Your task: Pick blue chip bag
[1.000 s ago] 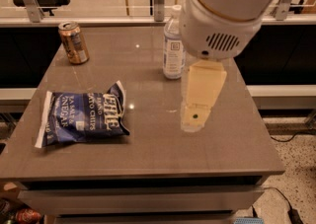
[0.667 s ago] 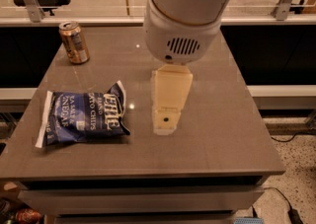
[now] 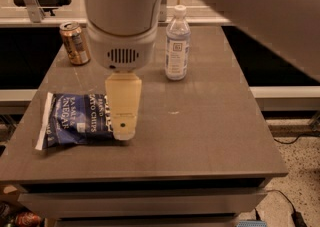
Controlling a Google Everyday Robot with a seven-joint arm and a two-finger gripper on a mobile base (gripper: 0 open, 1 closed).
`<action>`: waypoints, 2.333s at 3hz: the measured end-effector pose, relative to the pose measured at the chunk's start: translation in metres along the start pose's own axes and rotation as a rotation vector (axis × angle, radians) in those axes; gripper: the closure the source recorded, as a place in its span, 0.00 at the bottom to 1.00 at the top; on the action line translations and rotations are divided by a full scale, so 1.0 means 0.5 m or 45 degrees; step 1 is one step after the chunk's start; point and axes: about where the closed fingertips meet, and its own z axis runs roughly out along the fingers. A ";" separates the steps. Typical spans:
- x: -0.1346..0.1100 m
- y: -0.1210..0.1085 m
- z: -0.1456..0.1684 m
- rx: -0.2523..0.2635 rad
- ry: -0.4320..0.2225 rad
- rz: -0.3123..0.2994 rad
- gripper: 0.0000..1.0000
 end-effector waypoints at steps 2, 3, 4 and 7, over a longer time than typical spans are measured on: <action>-0.088 -0.015 0.070 -0.059 0.034 -0.110 0.00; -0.115 -0.008 0.104 -0.100 0.045 -0.149 0.00; -0.134 -0.006 0.140 -0.143 0.057 -0.175 0.00; -0.147 -0.033 0.248 -0.250 0.095 -0.191 0.00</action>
Offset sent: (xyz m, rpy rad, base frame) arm 0.0159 0.0692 -0.0607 -0.1125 0.1033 0.1295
